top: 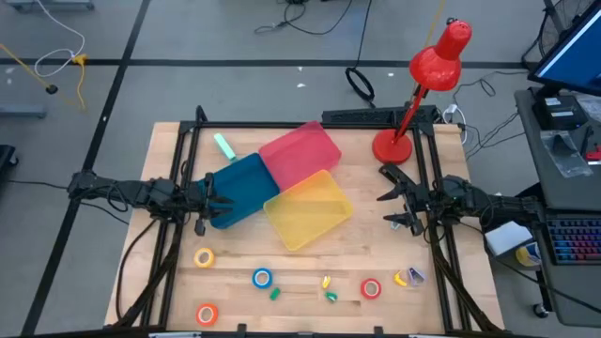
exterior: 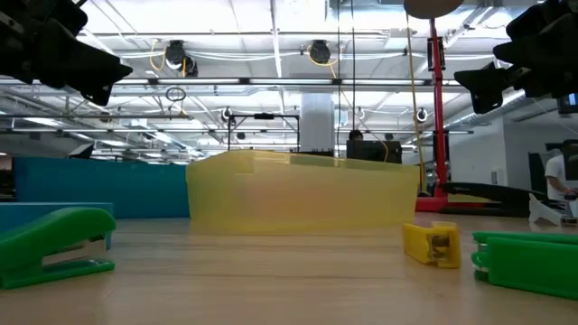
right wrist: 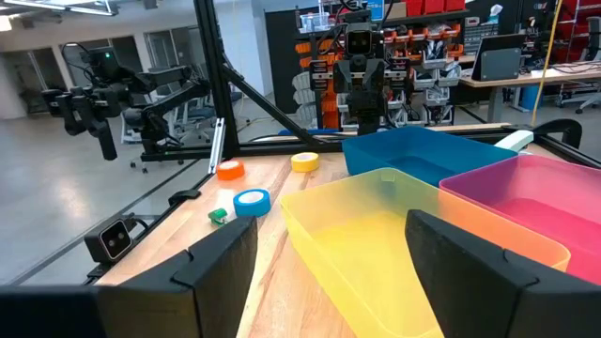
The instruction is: Pick and place Stapler, Stapler remover, tape
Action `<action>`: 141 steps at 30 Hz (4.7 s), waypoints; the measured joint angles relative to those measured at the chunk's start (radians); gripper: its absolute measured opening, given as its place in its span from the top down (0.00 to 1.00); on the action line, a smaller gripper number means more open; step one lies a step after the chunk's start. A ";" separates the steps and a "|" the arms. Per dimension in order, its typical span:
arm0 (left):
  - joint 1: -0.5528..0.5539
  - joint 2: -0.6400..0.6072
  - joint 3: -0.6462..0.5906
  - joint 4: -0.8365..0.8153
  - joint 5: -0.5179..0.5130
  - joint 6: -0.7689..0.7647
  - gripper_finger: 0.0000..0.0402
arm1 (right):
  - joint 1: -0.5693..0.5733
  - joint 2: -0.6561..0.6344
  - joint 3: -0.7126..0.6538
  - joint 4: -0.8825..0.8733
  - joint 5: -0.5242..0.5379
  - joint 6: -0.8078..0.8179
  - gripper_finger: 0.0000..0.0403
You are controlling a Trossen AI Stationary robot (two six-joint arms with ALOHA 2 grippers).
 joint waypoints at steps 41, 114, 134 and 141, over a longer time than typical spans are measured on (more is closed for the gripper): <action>0.000 0.000 0.000 0.000 0.000 0.000 0.76 | 0.000 0.000 0.000 0.048 0.000 0.092 0.35; 0.000 0.000 0.000 0.342 -0.289 -0.256 0.76 | -0.241 0.831 0.796 -1.050 0.392 0.472 0.35; 0.000 0.000 0.000 0.341 -0.313 -0.253 0.76 | -0.265 0.849 0.797 -0.907 0.424 0.123 0.35; 0.000 0.000 0.000 0.341 -0.348 -0.253 0.76 | -0.384 0.909 0.797 -1.085 0.474 0.317 0.35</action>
